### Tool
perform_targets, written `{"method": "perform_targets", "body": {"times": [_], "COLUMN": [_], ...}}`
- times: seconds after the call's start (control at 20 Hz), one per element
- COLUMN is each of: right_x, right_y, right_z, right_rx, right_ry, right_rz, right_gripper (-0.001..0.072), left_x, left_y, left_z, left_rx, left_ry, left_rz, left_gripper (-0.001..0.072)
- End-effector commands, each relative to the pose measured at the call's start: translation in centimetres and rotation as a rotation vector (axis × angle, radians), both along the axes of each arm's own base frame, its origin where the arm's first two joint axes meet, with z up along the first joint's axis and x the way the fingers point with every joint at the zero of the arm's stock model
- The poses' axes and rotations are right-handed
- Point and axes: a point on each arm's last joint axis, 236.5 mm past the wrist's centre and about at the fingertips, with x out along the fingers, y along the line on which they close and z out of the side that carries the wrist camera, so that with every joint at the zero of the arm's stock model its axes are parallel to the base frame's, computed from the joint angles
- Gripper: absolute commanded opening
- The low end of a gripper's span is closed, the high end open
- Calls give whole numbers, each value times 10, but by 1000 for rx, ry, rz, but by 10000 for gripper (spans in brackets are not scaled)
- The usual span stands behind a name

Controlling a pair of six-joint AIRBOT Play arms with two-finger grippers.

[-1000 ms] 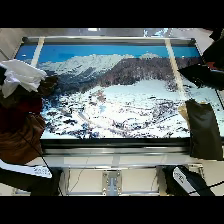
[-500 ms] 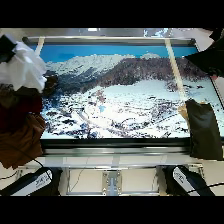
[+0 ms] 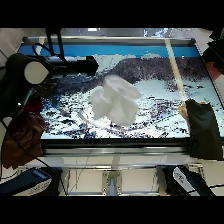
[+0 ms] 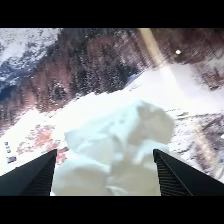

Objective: Fold the shirts.

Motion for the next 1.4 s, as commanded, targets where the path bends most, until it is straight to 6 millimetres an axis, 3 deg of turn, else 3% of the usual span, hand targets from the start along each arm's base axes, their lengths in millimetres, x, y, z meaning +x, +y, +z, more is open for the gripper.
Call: {"method": "perform_targets", "body": {"times": [0.0, 0.1, 0.2, 0.3, 0.4, 0.5, 0.6, 0.75, 0.95, 1.1, 1.2, 1.25, 1.35], "right_x": [10, 25, 41, 51, 55, 59, 62, 75, 108, 126, 130, 131, 136], "right_y": [-35, -50, -57, -60, -61, -63, -63, -63, -60, -52, -49, -49, -47], "right_z": [-19, -41, -79, -135, -186, -226, -251, -262, -252, -248, -260, -271, -300], "right_rx": [-102, -117, -96, -52, -14, 27, 69, 80, 67, 32, 7, -6, -12], "right_ry": [54, 121, 239, 427, 586, 699, 776, 773, 637, 559, 578, 604, 671], "right_rz": [-112, -144, -130, -94, -66, -58, -62, -73, -110, -103, -92, -88, -74], "right_gripper": [385, 385, 385, 385, 385, 385, 385, 385, 385, 385, 385, 385, 385], "left_x": [8, 11, 3, -20, -49, -71, -76, -57, -47, -25, -7, -3, -3], "left_y": [61, 106, 108, 70, 20, -29, -65, -100, -139, -150, -149, -148, -149], "left_z": [-28, -61, -113, -167, -204, -222, -229, -248, -286, -299, -296, -294, -293], "left_rx": [308, 325, 242, 125, 0, -159, -301, -367, -311, -293, -295, -297, -298], "left_ry": [22, 160, 334, 530, 681, 780, 811, 740, 630, 517, 443, 428, 427], "left_rz": [116, 249, 254, 117, -64, -215, -296, -292, -267, -188, -137, -128, -129], "left_gripper": [715, 713, 702, 701, 701, 701, 702, 703, 702, 702, 693, 565, 205]}}
